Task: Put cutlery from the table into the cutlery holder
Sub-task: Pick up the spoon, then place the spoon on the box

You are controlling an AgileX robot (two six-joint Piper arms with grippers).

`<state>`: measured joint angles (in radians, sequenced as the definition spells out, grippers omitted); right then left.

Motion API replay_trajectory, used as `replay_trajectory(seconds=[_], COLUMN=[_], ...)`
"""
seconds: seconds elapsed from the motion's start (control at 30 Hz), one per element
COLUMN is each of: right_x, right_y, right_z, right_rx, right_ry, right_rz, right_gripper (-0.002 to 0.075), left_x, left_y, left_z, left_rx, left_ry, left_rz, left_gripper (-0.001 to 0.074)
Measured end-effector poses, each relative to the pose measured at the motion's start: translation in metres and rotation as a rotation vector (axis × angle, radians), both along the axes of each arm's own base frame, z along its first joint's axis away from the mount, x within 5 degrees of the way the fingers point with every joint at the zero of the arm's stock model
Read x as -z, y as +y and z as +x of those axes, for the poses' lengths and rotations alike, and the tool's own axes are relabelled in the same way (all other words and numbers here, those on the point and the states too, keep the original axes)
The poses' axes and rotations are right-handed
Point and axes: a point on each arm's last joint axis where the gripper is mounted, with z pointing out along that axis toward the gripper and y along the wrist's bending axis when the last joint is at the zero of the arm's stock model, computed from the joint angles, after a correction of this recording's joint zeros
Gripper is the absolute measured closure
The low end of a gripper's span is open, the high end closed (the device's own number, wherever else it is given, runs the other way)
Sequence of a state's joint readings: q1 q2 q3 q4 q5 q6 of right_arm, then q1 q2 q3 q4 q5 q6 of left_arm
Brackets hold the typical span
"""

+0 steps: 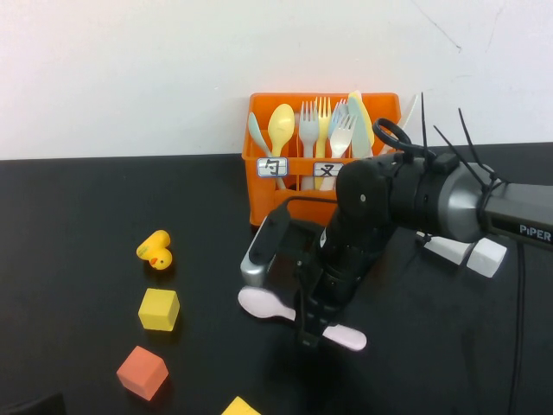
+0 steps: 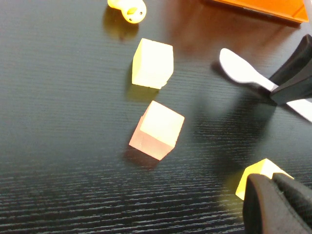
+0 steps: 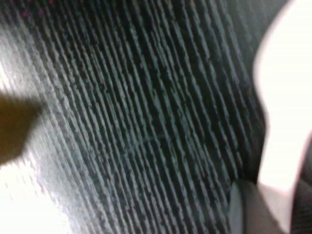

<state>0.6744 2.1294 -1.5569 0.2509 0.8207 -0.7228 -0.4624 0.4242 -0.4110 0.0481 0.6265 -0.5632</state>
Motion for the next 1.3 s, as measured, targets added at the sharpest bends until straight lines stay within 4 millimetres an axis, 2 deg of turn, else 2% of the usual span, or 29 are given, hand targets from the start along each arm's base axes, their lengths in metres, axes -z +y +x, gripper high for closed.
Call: replay_trajectory(seconds=[0.03,0.27,0.4,0.5,0.63,0.8,0.93,1.1,1.3], right_x=[0.000,-0.002,-0.012,-0.034,-0.079,-0.134,-0.168,-0.188,-0.182], right_y=[0.000,0.002,0.009,0.016,0.022,0.020,0.016,0.016,0.011], right_z=[0.000,0.002,0.006,0.011,0.013,0.010,0.012,0.022,0.034], right_rx=[0.000,0.013,0.024,0.036,0.050,0.083,0.132,0.214,0.379], right_ry=[0.000,0.011,0.015,-0.018,-0.110,-0.270,-0.425,-0.593,-0.728], right_rz=[0.000,0.001,0.039,0.112,0.248,0.410,0.527,0.653,0.778], right_gripper=[0.0583,0.0585,0.0585,0.0585,0.0585,0.0585,0.0585,0.0587,0.0587], left_x=[0.000,0.000,0.000,0.000,0.000,0.000,0.000,0.000,0.000], left_y=[0.000,0.000,0.000,0.000,0.000,0.000,0.000,0.000,0.000], left_z=[0.000,0.000,0.000,0.000,0.000,0.000,0.000,0.000,0.000], left_rx=[0.000,0.000,0.000,0.000,0.000,0.000,0.000,0.000,0.000], left_ry=[0.000,0.000,-0.003,-0.005,-0.007,-0.007,-0.007,-0.007,-0.007], left_rz=[0.000,0.000,-0.002,0.003,0.006,0.006,0.006,0.006,0.006], left_gripper=[0.0736,0.0736,0.0736,0.0736,0.0736,0.0736,0.0736,0.0736,0.0736])
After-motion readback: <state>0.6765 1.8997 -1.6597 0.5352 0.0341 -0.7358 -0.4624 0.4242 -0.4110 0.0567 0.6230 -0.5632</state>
